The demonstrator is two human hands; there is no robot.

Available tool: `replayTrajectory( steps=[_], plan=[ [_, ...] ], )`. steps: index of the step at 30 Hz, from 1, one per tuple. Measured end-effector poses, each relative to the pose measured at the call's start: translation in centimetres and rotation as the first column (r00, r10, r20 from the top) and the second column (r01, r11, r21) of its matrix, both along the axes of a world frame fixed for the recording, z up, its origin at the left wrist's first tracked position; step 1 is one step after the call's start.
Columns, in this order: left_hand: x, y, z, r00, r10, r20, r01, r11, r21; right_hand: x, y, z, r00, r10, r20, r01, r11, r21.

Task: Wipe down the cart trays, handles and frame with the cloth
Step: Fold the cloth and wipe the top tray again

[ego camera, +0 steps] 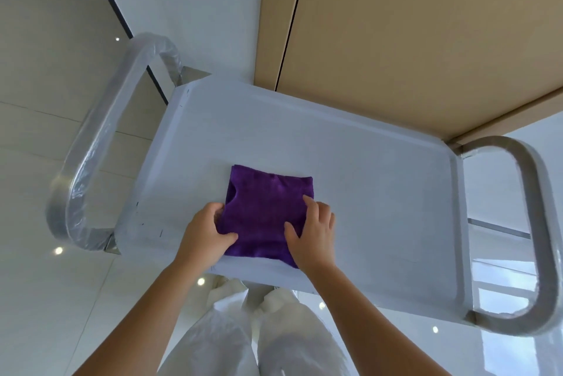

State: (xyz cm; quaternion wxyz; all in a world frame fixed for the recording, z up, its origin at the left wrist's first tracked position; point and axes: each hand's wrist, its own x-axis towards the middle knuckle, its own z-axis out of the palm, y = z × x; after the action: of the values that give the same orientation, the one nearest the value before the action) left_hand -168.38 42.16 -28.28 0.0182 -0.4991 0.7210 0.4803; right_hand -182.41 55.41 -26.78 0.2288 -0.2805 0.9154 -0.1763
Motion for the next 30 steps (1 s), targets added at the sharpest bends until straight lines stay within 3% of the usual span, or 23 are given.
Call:
replayTrajectory(
  steps=[2,4,6,10,14,21,30],
  plan=[
    [0.7,-0.1,0.3,1.000,0.002,0.019,0.002,0.984,-0.178,0.2,-0.6,-0.3,0.987,0.161,-0.008,-0.160,0.984,0.083],
    [2.2,-1.0,-0.3,0.993,-0.047,0.111,0.089,0.905,-0.416,1.1,-1.9,-1.1,0.947,0.321,0.025,-0.320,0.930,0.178],
    [3.8,-2.0,-1.1,0.972,-0.027,0.233,0.148,0.842,-0.518,2.5,-3.3,-1.8,0.893,0.448,0.054,-0.444,0.853,0.275],
    [6.3,-2.9,-2.4,0.944,0.011,0.330,0.114,0.927,-0.356,5.0,-5.6,-3.1,0.817,0.576,0.033,-0.548,0.756,0.359],
    [6.9,-3.0,-2.3,0.965,0.001,0.263,0.062,0.970,-0.233,7.3,-7.3,-3.9,0.639,0.767,-0.055,-0.716,0.620,0.322],
    [7.7,-3.3,-1.9,0.985,0.061,0.162,-0.025,0.976,-0.215,7.1,-14.1,-4.3,0.405,0.911,-0.073,-0.875,0.410,0.259],
    [6.9,-3.0,-2.1,0.980,0.094,0.178,-0.050,0.971,-0.235,4.9,-18.4,-4.5,0.217,0.972,-0.091,-0.908,0.235,0.346]
  ],
)
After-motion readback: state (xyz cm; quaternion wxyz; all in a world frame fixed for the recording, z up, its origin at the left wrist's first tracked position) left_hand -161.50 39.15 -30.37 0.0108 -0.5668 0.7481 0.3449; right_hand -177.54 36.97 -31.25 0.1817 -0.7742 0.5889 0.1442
